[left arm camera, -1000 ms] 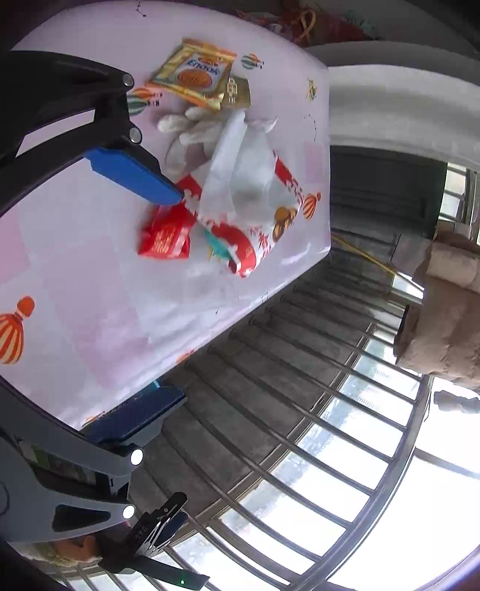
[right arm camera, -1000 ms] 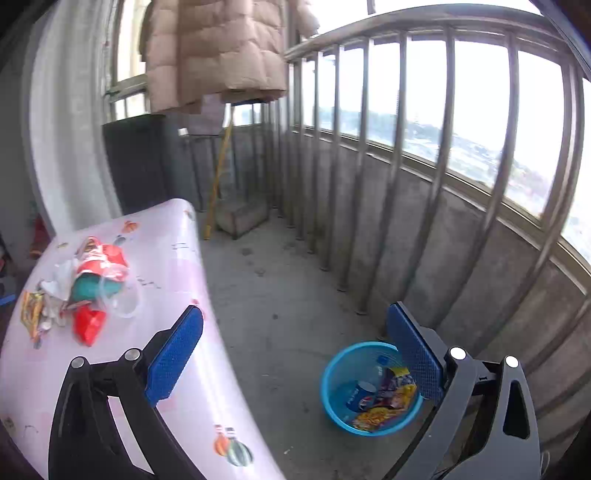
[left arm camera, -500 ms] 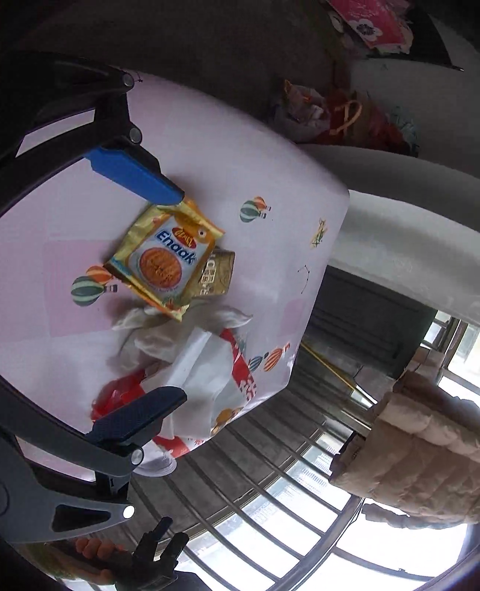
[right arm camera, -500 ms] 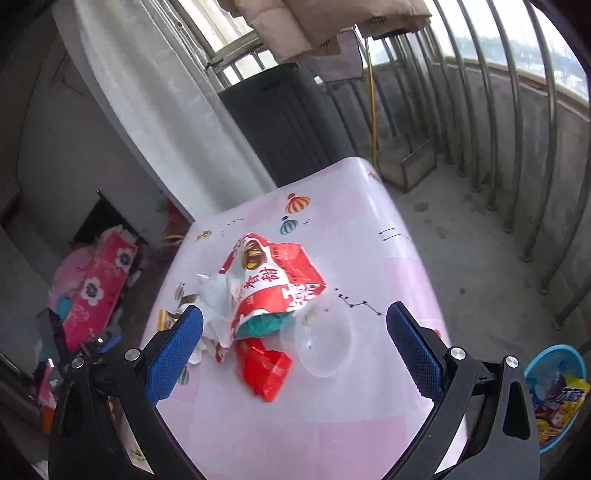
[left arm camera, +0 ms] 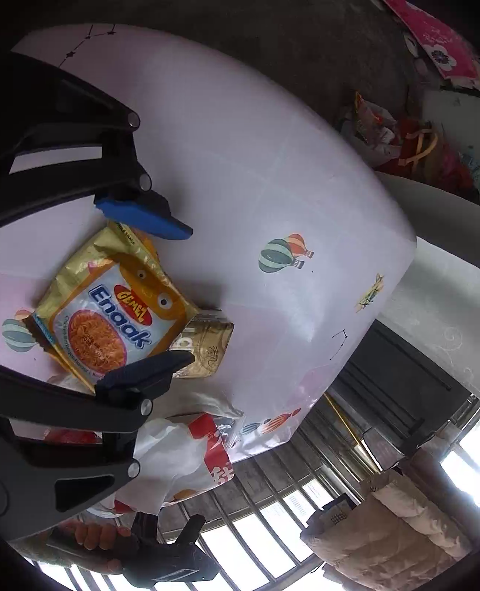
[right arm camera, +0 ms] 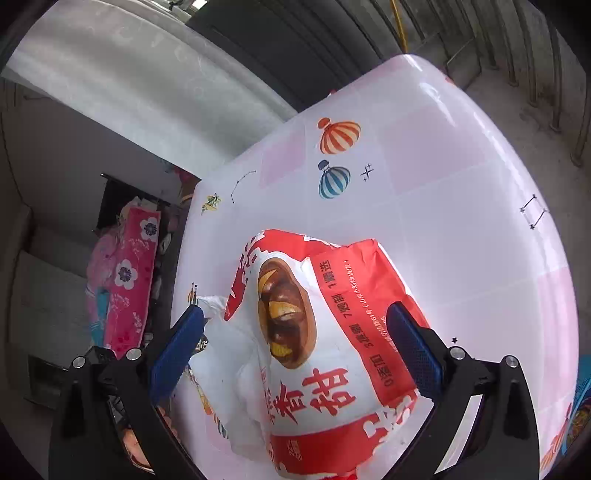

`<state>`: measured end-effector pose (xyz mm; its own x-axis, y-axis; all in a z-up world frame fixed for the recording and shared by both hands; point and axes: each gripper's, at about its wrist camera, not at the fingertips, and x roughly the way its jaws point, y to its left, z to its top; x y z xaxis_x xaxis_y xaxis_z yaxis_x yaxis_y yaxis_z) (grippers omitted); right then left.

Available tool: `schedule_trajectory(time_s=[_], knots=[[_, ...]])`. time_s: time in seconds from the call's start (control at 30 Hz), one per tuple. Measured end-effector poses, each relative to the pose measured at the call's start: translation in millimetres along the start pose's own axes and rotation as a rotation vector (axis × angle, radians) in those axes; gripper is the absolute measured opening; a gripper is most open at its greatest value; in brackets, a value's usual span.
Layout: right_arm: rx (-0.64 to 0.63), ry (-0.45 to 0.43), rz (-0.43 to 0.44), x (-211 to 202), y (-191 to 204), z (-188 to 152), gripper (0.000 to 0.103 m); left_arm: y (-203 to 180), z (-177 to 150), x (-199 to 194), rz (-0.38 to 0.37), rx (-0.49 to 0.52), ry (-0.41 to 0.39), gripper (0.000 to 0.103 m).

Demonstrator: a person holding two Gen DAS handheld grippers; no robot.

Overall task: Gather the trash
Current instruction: 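Move both tools back over the table toward the remaining snack packets, then grasp the orange Enaak packet with the left tool while the right tool approaches the clear cup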

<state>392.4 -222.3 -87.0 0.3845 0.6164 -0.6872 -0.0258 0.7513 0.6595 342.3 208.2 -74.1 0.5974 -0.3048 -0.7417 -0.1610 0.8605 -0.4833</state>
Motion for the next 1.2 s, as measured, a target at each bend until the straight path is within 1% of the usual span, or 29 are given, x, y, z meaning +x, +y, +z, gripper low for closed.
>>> schedule_trajectory(time_s=[0.07, 0.1, 0.13, 0.17, 0.23, 0.37, 0.43, 0.67, 0.8, 0.9, 1.0, 1.03, 1.07, 1.1, 1.2], knots=[[-0.019, 0.021, -0.023, 8, 3, -2, 0.086, 2, -2, 8, -0.013, -0.017, 0.014, 0.050], [-0.032, 0.030, -0.025, 10, 4, -4, 0.084, 2, -3, 9, -0.019, -0.013, 0.016, 0.047], [-0.043, 0.042, -0.022, 12, 5, -6, 0.078, 1, -5, 10, -0.024, -0.006, 0.019, 0.046], [-0.050, 0.054, -0.018, 14, 7, -7, 0.074, -1, -6, 10, -0.031, -0.001, 0.023, 0.046], [-0.078, 0.068, -0.023, 14, 9, -11, 0.070, -3, -9, 11, -0.053, 0.004, 0.039, 0.044], [-0.118, 0.089, -0.039, 16, 13, -15, 0.065, -7, -17, 7, -0.056, 0.033, 0.045, 0.042], [-0.138, 0.101, -0.045, 17, 17, -21, 0.064, -10, -21, 5, -0.066, 0.042, 0.055, 0.040], [-0.215, 0.133, -0.080, 17, 32, -44, 0.064, -23, -44, -6, -0.084, 0.112, 0.089, 0.039], [-0.214, 0.150, -0.063, 14, 32, -52, 0.064, -29, -57, -15, -0.100, 0.147, 0.111, 0.039], [-0.232, 0.149, -0.073, 8, 34, -54, 0.064, -33, -60, -26, -0.101, 0.178, 0.097, 0.039], [-0.237, 0.107, -0.075, -7, 34, -51, 0.064, -37, -55, -43, -0.073, 0.211, 0.032, 0.040], [-0.234, 0.087, -0.074, -15, 33, -49, 0.067, -38, -53, -48, -0.066, 0.215, 0.015, 0.043], [-0.231, 0.064, -0.071, -24, 32, -48, 0.072, -39, -51, -53, -0.063, 0.215, 0.000, 0.046], [-0.229, 0.037, -0.068, -34, 30, -47, 0.074, -39, -49, -58, -0.058, 0.212, -0.016, 0.051], [-0.217, -0.045, -0.077, -68, 22, -52, 0.078, -41, -44, -73, -0.044, 0.225, -0.063, 0.056]])
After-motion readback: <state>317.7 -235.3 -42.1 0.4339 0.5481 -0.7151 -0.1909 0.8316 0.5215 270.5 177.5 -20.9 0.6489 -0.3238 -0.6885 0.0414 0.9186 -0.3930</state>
